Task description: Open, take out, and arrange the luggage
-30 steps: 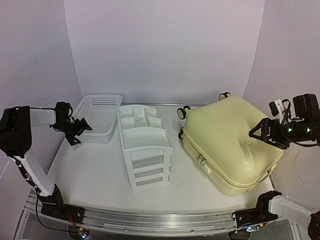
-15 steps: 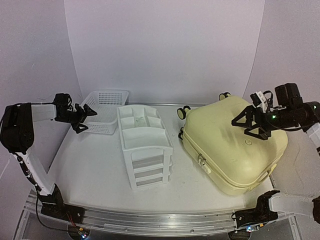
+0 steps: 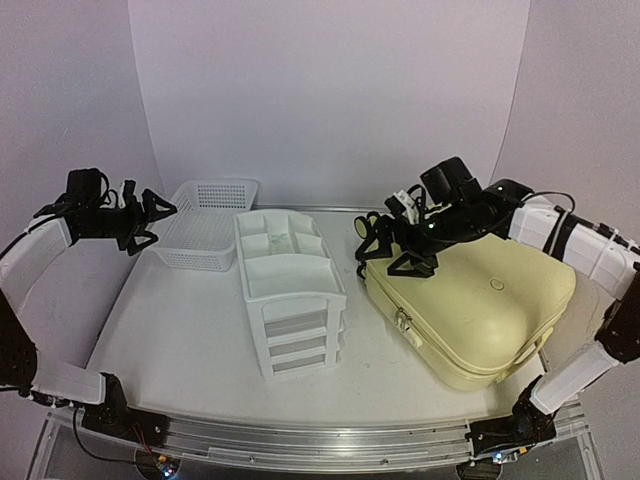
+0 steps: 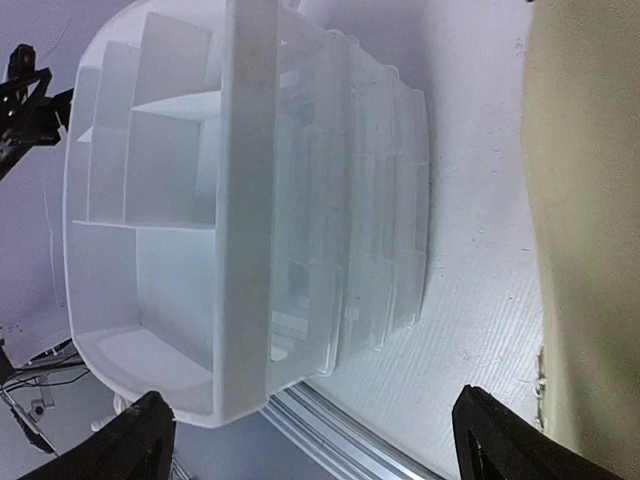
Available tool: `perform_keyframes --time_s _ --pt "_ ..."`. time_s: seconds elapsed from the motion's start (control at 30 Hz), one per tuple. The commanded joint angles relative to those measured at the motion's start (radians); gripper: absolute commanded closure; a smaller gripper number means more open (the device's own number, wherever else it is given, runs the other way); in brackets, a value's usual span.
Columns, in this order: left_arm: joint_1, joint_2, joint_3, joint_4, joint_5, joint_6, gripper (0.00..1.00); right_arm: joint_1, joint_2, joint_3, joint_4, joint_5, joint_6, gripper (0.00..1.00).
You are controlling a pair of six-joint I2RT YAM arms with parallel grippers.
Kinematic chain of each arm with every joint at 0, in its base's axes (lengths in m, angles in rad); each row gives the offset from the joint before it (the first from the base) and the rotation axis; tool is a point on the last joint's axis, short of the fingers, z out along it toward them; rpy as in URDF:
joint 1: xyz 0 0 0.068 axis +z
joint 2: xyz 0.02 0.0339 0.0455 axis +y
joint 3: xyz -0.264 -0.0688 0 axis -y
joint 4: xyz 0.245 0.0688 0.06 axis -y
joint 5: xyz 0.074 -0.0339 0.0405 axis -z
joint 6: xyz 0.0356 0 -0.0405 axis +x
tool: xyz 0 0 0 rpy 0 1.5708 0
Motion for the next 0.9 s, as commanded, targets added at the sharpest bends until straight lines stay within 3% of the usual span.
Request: perform_keyframes --time_s 0.0,0.17,0.33,0.57,0.7,0.8,0.87 --pt "0.003 -0.111 -0.021 -0.157 0.081 0.077 0.01 0.046 0.091 0.087 0.166 -0.006 0.112 0.02" --pt "-0.004 -0.218 0.028 -0.205 0.196 0.068 0.01 0.086 0.169 0.095 0.318 -0.026 0.203 0.08" --pt "-0.072 -0.274 0.044 -0.219 0.21 0.042 0.01 0.158 0.24 0.086 0.445 0.015 0.303 0.12" --pt "-0.247 -0.272 -0.001 -0.226 0.101 0.004 0.01 0.231 0.337 0.046 0.675 0.102 0.467 0.17" --pt "-0.271 -0.301 -0.017 -0.247 0.048 -0.002 0.0 0.295 0.426 0.122 0.697 0.12 0.484 0.19" --pt "-0.271 -0.331 0.021 -0.347 -0.067 0.025 0.01 0.334 0.506 0.198 0.703 0.135 0.498 0.2" --pt "-0.271 -0.35 0.072 -0.456 -0.245 0.038 0.01 0.358 0.543 0.234 0.705 0.165 0.504 0.2"
